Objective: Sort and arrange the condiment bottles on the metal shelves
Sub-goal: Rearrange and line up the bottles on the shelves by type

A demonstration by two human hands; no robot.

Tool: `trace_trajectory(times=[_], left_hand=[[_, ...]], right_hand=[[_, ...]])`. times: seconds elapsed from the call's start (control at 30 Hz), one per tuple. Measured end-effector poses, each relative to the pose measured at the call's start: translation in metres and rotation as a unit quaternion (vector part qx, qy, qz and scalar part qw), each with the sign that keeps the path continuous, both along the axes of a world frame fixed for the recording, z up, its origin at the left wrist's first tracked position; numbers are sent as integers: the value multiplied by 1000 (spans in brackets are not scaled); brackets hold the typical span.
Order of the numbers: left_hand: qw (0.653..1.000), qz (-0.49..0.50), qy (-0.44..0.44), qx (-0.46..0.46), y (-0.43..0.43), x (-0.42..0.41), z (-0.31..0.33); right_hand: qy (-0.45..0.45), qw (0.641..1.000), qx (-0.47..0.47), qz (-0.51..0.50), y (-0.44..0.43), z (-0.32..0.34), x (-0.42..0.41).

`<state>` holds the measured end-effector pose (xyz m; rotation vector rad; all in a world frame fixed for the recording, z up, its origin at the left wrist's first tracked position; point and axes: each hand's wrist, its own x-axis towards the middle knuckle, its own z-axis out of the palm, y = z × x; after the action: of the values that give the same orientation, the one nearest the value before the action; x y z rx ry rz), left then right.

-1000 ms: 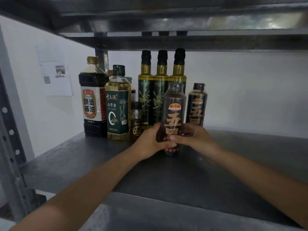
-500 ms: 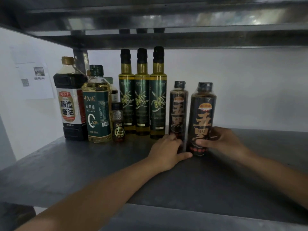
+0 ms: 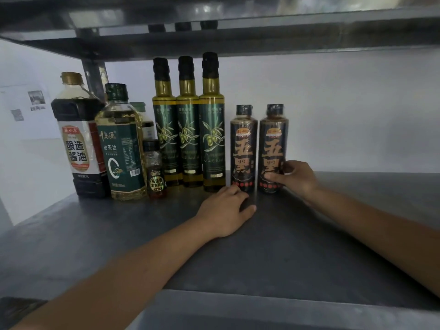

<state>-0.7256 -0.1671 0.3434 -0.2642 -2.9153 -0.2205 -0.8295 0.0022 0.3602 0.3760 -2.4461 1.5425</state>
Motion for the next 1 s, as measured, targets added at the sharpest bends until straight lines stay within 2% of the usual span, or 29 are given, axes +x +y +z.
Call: trace_trajectory(times=[0.23, 0.4, 0.47, 0.57, 0.67, 0.83, 1.0], left_hand=[[1000, 2, -13, -9, 3, 4, 4], [998, -9, -46, -38, 10, 27, 9], [997, -17, -50, -49, 17, 40, 8], [997, -33, -50, -55, 40, 55, 5], [995, -76, -53, -44, 78, 65, 4], [985, -162, -39, -41, 154, 68, 4], [975, -216, -58, -7, 229, 48, -2]], right_hand=[[26, 1000, -3, -4, -3, -7, -4], [-13, 998, 65, -19, 10, -15, 13], [12, 990, 141, 15, 30, -15, 38], [82, 943, 297, 124, 73, -18, 88], [96, 917, 348, 170, 128, -23, 128], [96, 922, 363, 93, 238, -27, 174], [73, 949, 308, 19, 326, -37, 196]])
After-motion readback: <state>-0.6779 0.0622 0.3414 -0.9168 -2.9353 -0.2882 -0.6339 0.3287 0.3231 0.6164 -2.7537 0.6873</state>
